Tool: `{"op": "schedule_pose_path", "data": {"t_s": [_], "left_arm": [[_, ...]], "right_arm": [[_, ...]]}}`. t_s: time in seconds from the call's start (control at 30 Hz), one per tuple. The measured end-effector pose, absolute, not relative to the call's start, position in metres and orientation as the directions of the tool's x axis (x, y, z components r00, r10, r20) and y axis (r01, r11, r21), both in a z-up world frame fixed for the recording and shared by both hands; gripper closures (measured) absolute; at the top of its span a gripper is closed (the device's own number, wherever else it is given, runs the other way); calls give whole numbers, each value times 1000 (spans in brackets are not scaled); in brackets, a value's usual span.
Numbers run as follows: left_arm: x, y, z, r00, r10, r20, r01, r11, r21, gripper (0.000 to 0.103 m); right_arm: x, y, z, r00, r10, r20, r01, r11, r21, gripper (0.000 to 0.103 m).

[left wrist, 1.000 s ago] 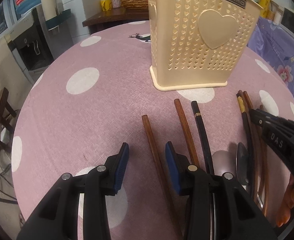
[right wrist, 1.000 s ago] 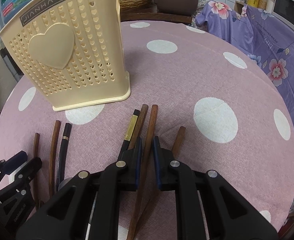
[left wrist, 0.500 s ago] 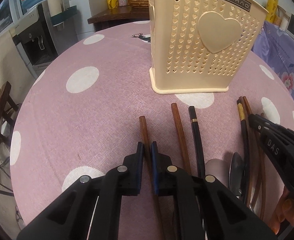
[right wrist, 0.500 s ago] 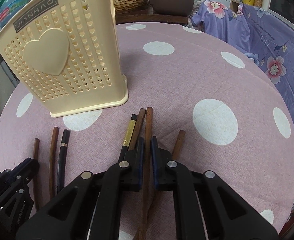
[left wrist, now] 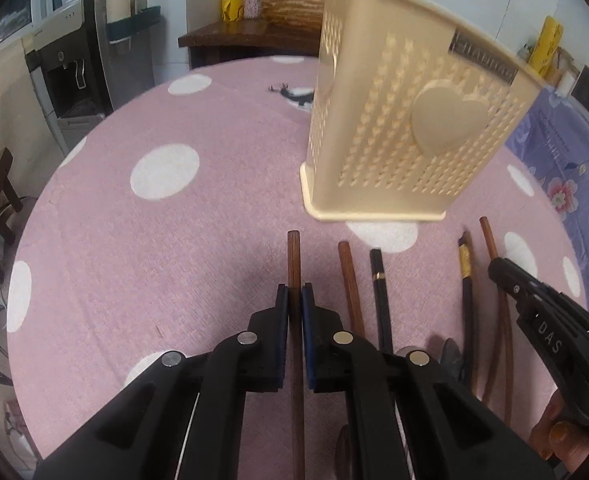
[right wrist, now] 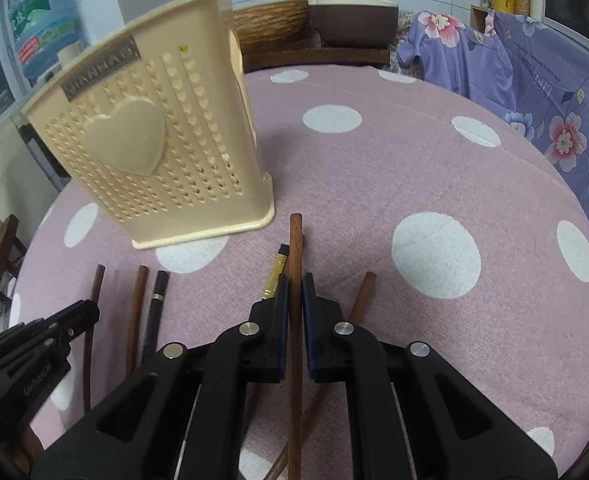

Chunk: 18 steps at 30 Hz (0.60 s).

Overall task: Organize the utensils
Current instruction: 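Lift both chopsticks upright and lower them into the cream basket, opening both tools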

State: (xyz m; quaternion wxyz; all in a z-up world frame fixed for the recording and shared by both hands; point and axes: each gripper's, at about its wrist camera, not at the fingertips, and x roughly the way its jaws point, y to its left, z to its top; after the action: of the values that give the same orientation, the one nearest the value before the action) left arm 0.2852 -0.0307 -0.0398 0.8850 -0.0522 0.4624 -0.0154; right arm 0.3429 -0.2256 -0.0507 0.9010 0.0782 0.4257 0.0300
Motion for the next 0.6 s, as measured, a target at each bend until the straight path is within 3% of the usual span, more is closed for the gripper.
{"op": "schedule_pose_path", "data": {"t_s": [0.27,0.43,0.6], "left_arm": [[257,-6,23,703,-170,-690,53,981,-188,95],[234,15,69,787,-172,-592,76,980,-184,95],[227,26,80,818,-163,-551,74,981,-180,95]], "right_arm": [[310,-250,7,756,186,-628,-60,974,216,96],[277,-280,48,821,198,-535,-83,969,231,96],[255,-297,69,846,198,-495,-86,967,239,96]]}}
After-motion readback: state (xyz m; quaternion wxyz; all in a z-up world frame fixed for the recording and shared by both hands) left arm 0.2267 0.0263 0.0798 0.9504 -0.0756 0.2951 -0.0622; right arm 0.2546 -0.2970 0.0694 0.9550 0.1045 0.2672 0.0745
